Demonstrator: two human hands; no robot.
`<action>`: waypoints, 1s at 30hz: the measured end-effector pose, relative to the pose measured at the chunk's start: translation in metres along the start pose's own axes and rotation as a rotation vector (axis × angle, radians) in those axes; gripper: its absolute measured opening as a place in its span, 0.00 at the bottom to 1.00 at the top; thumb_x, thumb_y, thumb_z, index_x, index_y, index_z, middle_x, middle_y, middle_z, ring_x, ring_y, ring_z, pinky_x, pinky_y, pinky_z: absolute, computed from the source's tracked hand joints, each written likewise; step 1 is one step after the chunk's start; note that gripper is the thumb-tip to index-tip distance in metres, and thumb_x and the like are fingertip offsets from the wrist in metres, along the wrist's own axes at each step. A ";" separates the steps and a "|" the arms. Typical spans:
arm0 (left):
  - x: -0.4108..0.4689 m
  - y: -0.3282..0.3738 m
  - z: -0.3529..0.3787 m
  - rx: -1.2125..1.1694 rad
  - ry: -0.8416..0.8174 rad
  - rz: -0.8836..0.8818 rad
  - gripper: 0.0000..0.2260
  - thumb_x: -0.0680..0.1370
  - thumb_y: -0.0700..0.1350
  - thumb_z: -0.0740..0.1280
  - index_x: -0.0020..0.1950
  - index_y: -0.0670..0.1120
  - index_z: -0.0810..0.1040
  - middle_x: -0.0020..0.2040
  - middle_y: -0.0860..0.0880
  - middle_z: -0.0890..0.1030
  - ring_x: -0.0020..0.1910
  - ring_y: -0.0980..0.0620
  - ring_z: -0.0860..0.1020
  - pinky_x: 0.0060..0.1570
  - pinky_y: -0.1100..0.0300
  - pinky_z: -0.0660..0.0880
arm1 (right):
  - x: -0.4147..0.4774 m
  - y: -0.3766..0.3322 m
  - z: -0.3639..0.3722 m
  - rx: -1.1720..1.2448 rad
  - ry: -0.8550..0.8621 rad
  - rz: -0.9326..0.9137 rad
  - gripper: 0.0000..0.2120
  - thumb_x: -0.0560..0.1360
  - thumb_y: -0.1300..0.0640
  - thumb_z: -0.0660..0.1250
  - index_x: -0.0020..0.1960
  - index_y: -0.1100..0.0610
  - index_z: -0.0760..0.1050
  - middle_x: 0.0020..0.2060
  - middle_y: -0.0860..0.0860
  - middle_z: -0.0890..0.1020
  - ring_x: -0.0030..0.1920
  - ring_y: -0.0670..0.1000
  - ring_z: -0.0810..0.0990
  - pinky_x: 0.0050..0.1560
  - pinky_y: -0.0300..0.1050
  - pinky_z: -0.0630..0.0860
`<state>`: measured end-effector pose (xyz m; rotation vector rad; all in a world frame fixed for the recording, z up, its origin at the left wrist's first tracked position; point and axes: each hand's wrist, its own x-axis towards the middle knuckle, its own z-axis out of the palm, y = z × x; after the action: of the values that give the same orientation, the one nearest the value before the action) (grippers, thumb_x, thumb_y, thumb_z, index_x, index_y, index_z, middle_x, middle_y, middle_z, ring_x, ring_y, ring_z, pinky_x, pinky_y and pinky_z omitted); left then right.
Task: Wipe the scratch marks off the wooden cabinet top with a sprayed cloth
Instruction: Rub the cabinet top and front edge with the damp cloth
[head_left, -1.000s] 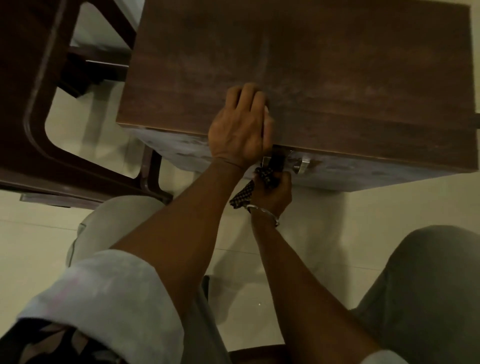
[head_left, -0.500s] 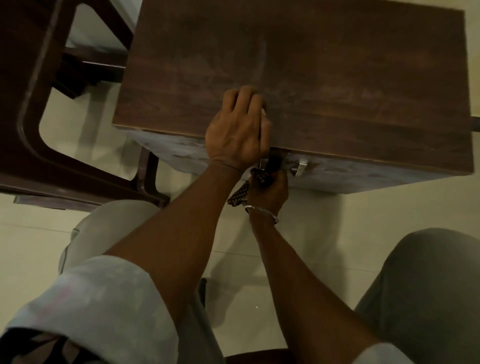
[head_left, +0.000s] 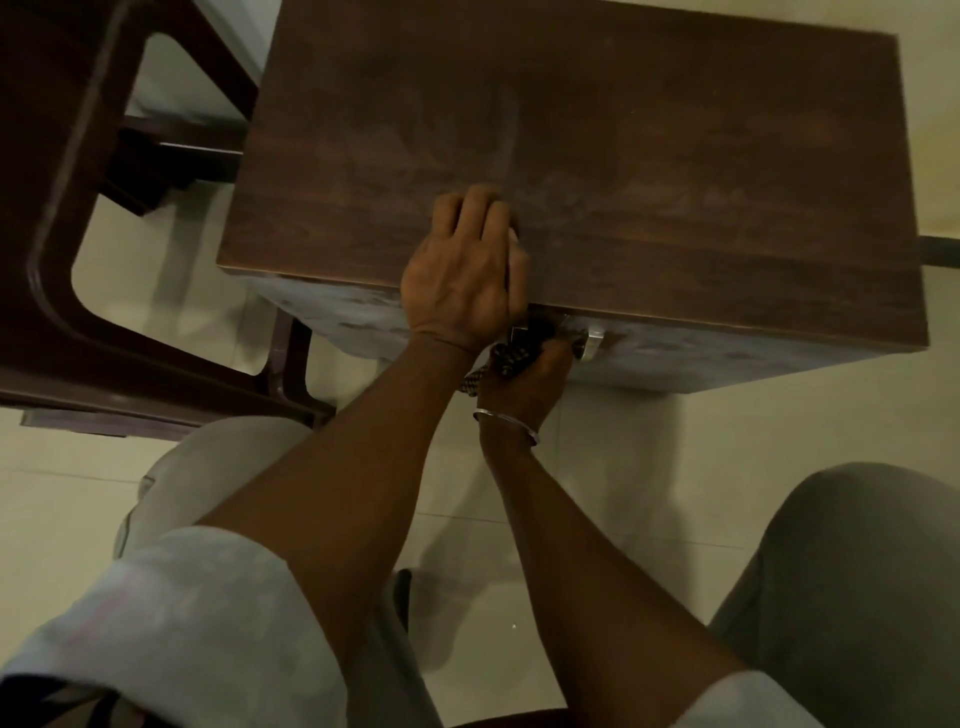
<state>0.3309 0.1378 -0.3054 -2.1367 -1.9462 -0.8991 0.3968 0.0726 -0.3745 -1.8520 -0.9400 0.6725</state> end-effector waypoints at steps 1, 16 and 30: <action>0.000 0.000 0.000 -0.003 0.000 0.000 0.11 0.80 0.45 0.58 0.48 0.42 0.77 0.51 0.43 0.79 0.51 0.46 0.72 0.45 0.61 0.63 | 0.000 0.000 -0.001 -0.020 -0.013 0.006 0.15 0.70 0.68 0.71 0.54 0.69 0.72 0.51 0.61 0.77 0.50 0.56 0.78 0.51 0.37 0.73; -0.001 -0.003 0.000 0.014 0.003 0.018 0.12 0.80 0.46 0.57 0.48 0.42 0.78 0.52 0.43 0.79 0.50 0.44 0.75 0.44 0.62 0.61 | 0.009 0.011 -0.001 -0.037 -0.112 0.174 0.11 0.73 0.69 0.67 0.55 0.65 0.74 0.48 0.58 0.79 0.43 0.50 0.76 0.49 0.38 0.77; 0.001 0.005 -0.008 -0.001 -0.060 -0.061 0.09 0.81 0.45 0.57 0.48 0.43 0.74 0.52 0.43 0.76 0.51 0.45 0.71 0.40 0.60 0.63 | -0.006 -0.014 -0.064 0.018 0.047 -0.002 0.17 0.64 0.63 0.78 0.47 0.62 0.74 0.45 0.55 0.80 0.46 0.53 0.78 0.46 0.42 0.75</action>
<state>0.3331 0.1346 -0.2969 -2.1395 -2.0496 -0.8555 0.4376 0.0406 -0.3344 -1.8432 -0.9025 0.6310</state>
